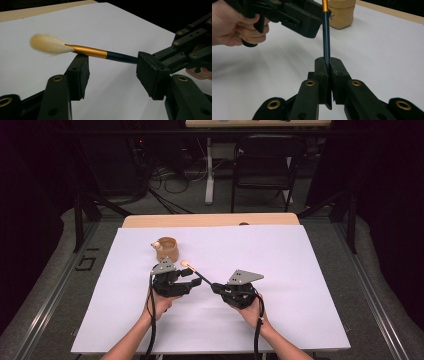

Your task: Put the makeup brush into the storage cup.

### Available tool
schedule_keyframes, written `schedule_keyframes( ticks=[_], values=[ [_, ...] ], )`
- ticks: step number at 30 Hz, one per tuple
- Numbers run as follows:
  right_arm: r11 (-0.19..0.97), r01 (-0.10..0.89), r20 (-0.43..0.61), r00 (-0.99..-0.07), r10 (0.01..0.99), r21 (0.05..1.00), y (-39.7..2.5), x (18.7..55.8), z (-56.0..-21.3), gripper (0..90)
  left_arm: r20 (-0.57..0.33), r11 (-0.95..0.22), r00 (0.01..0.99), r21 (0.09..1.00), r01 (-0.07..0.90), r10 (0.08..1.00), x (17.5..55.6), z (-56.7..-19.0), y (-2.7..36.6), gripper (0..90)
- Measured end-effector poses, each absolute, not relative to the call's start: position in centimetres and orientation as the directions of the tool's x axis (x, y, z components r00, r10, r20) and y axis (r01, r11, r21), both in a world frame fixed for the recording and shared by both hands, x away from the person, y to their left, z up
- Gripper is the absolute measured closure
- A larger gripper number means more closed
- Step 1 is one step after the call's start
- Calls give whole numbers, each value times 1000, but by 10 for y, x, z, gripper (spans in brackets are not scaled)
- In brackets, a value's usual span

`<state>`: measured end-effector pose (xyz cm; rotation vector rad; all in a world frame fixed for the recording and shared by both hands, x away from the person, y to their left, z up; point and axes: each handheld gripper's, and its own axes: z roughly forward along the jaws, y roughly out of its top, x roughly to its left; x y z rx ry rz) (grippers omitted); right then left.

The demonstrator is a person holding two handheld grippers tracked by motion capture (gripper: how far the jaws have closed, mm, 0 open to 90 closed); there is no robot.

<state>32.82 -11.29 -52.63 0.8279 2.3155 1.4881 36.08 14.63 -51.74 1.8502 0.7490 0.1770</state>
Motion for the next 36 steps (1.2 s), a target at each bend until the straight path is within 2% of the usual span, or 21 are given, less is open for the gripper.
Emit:
schedule_keyframes(
  ticks=[10,14,25,29,32,36],
  values=[
    [344,322,61,-802,594,882,-104,329,-534,849,-264,-154,776,895,418,573,361,-519,149,574],
    [362,315,52,-812,582,877,-101,330,-537,852,-257,-148,782,902,404,567,359,-518,146,590],
    [376,317,51,-819,571,871,-94,332,-542,852,-247,-123,787,918,377,566,354,-517,140,719],
    [379,321,54,-820,570,868,-93,332,-543,851,-256,-120,805,920,372,535,353,-516,138,758],
    [374,316,54,-821,569,872,-93,332,-543,844,-311,-77,811,915,397,495,353,-515,138,798],
    [353,307,56,-818,572,884,-95,331,-542,829,-298,-88,829,920,381,474,350,-511,136,827]
  ],
)
